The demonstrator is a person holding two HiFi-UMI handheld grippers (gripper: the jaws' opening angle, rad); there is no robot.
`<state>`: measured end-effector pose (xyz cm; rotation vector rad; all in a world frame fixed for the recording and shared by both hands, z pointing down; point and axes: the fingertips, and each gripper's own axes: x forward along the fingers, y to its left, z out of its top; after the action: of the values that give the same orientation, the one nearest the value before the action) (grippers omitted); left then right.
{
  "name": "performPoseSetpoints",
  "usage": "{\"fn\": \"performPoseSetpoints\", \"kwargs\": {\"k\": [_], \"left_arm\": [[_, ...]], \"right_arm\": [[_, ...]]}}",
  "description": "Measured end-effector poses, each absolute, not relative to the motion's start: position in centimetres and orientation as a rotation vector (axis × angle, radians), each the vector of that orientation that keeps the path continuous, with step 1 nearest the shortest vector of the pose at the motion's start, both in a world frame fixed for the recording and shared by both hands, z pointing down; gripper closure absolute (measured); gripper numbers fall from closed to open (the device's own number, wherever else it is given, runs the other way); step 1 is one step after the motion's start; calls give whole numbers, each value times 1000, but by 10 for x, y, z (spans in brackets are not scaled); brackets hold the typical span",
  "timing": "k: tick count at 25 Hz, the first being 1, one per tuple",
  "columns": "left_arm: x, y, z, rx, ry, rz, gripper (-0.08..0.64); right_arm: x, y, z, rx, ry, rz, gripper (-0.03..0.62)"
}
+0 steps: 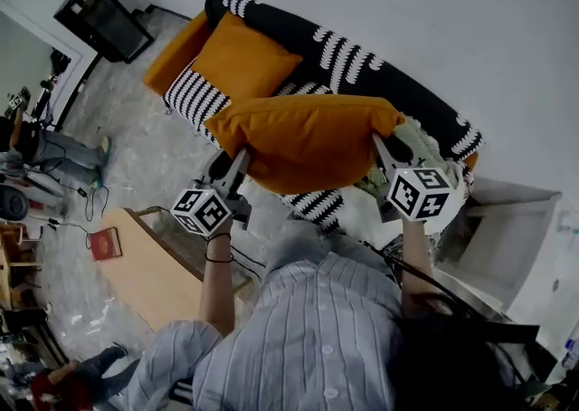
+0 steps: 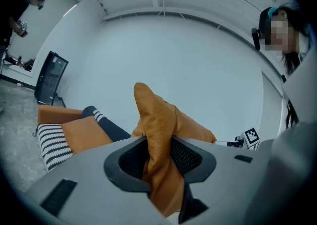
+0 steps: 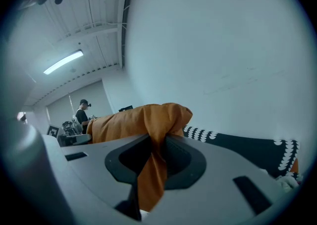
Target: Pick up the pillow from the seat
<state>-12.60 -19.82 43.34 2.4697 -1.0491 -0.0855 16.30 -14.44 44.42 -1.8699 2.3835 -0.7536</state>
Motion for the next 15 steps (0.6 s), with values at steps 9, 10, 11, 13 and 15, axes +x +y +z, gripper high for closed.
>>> {"fn": "performPoseSetpoints", "kwargs": {"k": [9, 10, 11, 13, 15], "left_arm": [[-183, -131, 433, 2344, -1270, -146, 408], [-189, -125, 433, 2332, -1289, -151, 408], [-194, -121, 432, 2322, -1305, -155, 408], [-204, -114, 429, 2309, -1331, -163, 410], [-214, -107, 426, 2295, -1354, -172, 411]], "right_arm": [[112, -135, 435, -1704, 2561, -698, 514], [106, -134, 434, -1684, 2576, -696, 514], [101, -134, 433, -1663, 2588, -695, 514], [90, -134, 429, -1621, 2600, -700, 514], [79, -134, 427, -1587, 2607, -710, 514]]}}
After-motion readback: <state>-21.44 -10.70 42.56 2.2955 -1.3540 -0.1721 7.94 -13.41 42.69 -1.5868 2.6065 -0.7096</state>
